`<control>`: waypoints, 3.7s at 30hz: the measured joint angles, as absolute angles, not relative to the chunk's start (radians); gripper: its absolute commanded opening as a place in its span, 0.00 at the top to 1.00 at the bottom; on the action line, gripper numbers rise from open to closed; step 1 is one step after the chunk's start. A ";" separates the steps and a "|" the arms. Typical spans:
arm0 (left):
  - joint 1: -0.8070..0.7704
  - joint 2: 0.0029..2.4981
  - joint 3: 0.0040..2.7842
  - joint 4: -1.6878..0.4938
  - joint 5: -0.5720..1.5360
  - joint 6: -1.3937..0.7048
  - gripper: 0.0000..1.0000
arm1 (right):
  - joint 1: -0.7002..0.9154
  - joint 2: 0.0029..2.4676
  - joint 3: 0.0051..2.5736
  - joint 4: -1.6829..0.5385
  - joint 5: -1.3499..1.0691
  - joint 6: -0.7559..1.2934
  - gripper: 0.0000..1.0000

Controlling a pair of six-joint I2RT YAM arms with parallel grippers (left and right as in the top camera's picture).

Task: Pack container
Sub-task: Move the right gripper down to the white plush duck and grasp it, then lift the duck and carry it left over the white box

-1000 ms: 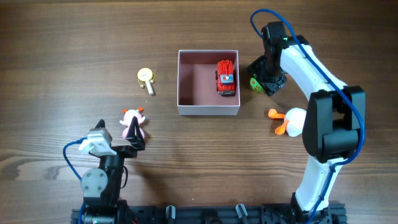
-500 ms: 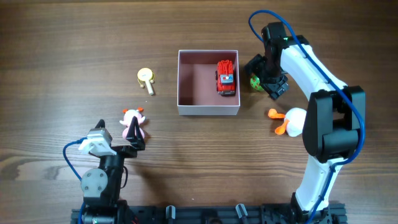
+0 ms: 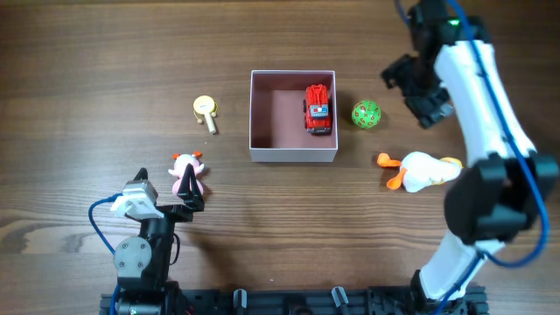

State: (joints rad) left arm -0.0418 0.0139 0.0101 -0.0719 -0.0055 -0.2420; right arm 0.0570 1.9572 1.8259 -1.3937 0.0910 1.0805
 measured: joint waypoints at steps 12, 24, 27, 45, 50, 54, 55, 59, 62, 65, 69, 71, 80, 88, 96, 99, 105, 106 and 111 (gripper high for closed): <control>-0.042 0.014 0.010 -0.072 -0.006 -0.242 0.00 | 0.030 1.784 1.797 -1.492 0.205 0.975 0.00; -0.042 0.014 0.010 -0.072 -0.006 -0.242 0.00 | 0.030 1.781 1.552 -1.400 0.110 0.786 0.00; -0.042 0.014 0.010 -0.072 -0.006 -0.242 0.00 | 0.030 1.781 1.530 -1.374 0.085 0.739 0.00; -0.042 0.014 0.010 -0.072 -0.006 -0.242 0.00 | -0.104 1.778 1.172 -1.116 -0.038 0.574 0.00; -0.042 0.014 0.010 -0.072 -0.006 -0.242 0.00 | -0.104 1.778 1.099 -1.056 -0.055 0.551 0.00; -0.042 0.014 0.010 -0.072 -0.006 -0.242 0.00 | -0.104 1.778 1.099 -1.033 -0.060 0.547 0.02; -0.042 0.014 0.010 -0.072 -0.006 -0.242 0.00 | -0.104 1.778 1.099 -1.033 -0.061 0.547 0.04; -0.042 0.014 0.010 -0.072 -0.006 -0.242 0.00 | -0.104 1.778 1.099 -1.020 -0.064 0.544 0.16; -0.042 0.014 0.010 -0.072 -0.006 -0.242 0.00 | -0.104 1.778 1.099 -1.007 -0.064 0.538 0.30; -0.042 0.014 0.010 -0.072 -0.006 -0.242 0.00 | -0.104 1.778 1.099 -0.982 -0.064 0.539 0.43; -0.042 0.014 0.010 -0.072 -0.006 -0.242 0.00 | -0.104 1.778 1.099 -0.964 -0.064 0.532 0.52; -0.042 0.014 0.010 -0.072 -0.006 -0.242 0.00 | -0.104 1.778 1.099 -0.963 -0.064 0.533 0.61; -0.042 0.014 0.010 -0.072 -0.006 -0.242 0.00 | -0.104 1.778 1.191 -1.014 -0.065 0.526 0.85; -0.042 0.014 0.010 -0.072 -0.006 -0.242 0.00 | -0.103 1.777 1.452 -1.151 -0.086 0.522 0.84; -0.042 0.014 0.010 -0.072 -0.006 -0.242 0.00 | 0.020 1.724 1.713 -1.145 -0.199 0.522 0.80; -0.042 0.014 0.010 -0.072 -0.006 -0.242 0.00 | 0.128 1.700 1.764 -1.102 -0.226 0.523 0.77; -0.042 0.014 0.010 -0.072 -0.006 -0.242 0.00 | 0.366 1.697 1.781 -1.046 -0.216 0.530 0.76; -0.042 0.014 0.010 -0.072 -0.006 -0.242 0.00 | 0.389 1.703 1.781 -1.044 -0.209 0.531 0.76; -0.042 0.014 0.010 -0.072 -0.006 -0.242 0.00 | 0.498 1.790 1.782 -1.008 -0.185 0.537 0.76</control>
